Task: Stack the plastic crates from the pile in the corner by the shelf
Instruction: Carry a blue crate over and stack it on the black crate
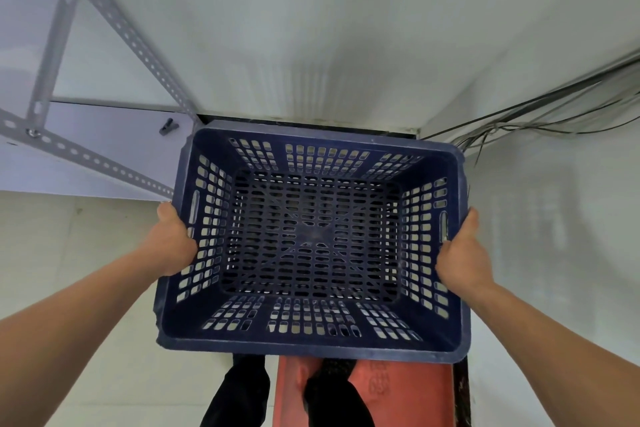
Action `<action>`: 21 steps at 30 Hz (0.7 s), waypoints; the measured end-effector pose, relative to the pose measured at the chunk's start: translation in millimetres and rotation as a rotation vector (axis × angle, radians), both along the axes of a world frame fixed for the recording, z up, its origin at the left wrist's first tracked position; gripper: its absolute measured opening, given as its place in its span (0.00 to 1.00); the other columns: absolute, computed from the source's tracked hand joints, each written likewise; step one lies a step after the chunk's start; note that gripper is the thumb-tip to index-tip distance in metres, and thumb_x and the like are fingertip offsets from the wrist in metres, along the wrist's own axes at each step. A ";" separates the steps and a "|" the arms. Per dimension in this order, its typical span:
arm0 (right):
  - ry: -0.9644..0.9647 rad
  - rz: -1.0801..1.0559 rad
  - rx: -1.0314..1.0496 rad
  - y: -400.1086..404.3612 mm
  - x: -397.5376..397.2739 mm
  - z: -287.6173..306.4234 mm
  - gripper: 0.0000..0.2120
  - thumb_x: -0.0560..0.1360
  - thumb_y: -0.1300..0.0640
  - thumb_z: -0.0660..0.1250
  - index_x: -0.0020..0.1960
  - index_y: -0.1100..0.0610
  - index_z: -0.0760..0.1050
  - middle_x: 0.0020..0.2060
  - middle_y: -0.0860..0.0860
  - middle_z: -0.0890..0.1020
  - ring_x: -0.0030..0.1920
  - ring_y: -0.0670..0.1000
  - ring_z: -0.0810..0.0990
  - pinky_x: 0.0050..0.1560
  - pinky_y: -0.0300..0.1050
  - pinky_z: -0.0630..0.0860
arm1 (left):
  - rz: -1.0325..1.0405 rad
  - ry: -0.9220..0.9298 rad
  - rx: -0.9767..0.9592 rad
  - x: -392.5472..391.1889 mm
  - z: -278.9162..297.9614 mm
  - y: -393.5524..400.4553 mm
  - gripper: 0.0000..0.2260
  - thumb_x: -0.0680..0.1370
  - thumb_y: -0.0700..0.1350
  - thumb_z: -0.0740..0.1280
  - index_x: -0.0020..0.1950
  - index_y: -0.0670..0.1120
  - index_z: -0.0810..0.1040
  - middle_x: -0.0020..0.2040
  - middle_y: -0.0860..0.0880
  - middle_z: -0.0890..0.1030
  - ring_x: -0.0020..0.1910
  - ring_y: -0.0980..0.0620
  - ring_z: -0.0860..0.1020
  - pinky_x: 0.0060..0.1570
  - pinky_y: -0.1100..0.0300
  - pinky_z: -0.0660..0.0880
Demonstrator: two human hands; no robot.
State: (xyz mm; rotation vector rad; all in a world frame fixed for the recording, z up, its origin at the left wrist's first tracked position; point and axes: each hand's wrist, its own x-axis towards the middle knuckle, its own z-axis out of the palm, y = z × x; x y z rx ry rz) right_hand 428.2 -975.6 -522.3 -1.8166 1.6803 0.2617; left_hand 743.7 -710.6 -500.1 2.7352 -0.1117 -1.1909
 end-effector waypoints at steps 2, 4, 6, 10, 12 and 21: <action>0.027 0.003 0.003 0.2 1.8 1.5 0.38 0.82 0.67 0.57 0.84 0.51 0.40 0.43 0.54 0.79 0.37 0.54 0.79 0.37 0.50 0.75 | 0.013 0.027 -0.001 0.4 3.0 0.9 0.19 0.76 0.29 0.60 0.63 0.40 0.57 0.44 0.38 0.73 0.46 0.37 0.75 0.48 0.42 0.75; 0.045 0.007 0.004 2.2 3.0 2.8 0.40 0.82 0.67 0.57 0.84 0.52 0.36 0.43 0.54 0.77 0.37 0.54 0.78 0.39 0.51 0.74 | 0.014 0.025 -0.003 0.5 2.7 1.3 0.20 0.76 0.29 0.60 0.64 0.39 0.56 0.47 0.37 0.74 0.46 0.38 0.75 0.48 0.43 0.75; 0.074 0.005 0.001 1.3 5.6 3.3 0.41 0.82 0.67 0.58 0.84 0.52 0.35 0.46 0.56 0.76 0.39 0.56 0.78 0.42 0.52 0.74 | 0.003 0.011 0.007 -0.8 1.7 0.3 0.19 0.76 0.29 0.60 0.63 0.38 0.56 0.43 0.39 0.72 0.42 0.42 0.73 0.46 0.46 0.74; 0.117 0.018 0.008 2.2 4.8 3.4 0.43 0.81 0.66 0.59 0.83 0.52 0.33 0.55 0.61 0.80 0.47 0.61 0.80 0.49 0.56 0.78 | -0.025 -0.004 0.025 -3.5 4.1 -1.5 0.19 0.77 0.31 0.59 0.65 0.36 0.55 0.42 0.41 0.69 0.42 0.43 0.71 0.46 0.49 0.72; 0.126 0.012 0.028 1.1 3.6 2.4 0.44 0.81 0.65 0.60 0.83 0.51 0.33 0.58 0.62 0.79 0.50 0.62 0.80 0.50 0.56 0.78 | -0.013 -0.015 0.024 -5.0 5.5 -3.2 0.20 0.77 0.31 0.60 0.66 0.35 0.55 0.47 0.38 0.71 0.46 0.40 0.71 0.49 0.46 0.73; -0.206 -0.039 0.033 21.2 -27.1 1.5 0.37 0.81 0.66 0.61 0.82 0.47 0.48 0.60 0.53 0.81 0.54 0.58 0.82 0.60 0.59 0.79 | -0.049 -0.131 0.005 -46.6 0.3 44.3 0.15 0.77 0.33 0.58 0.61 0.39 0.58 0.48 0.32 0.76 0.42 0.35 0.74 0.47 0.41 0.71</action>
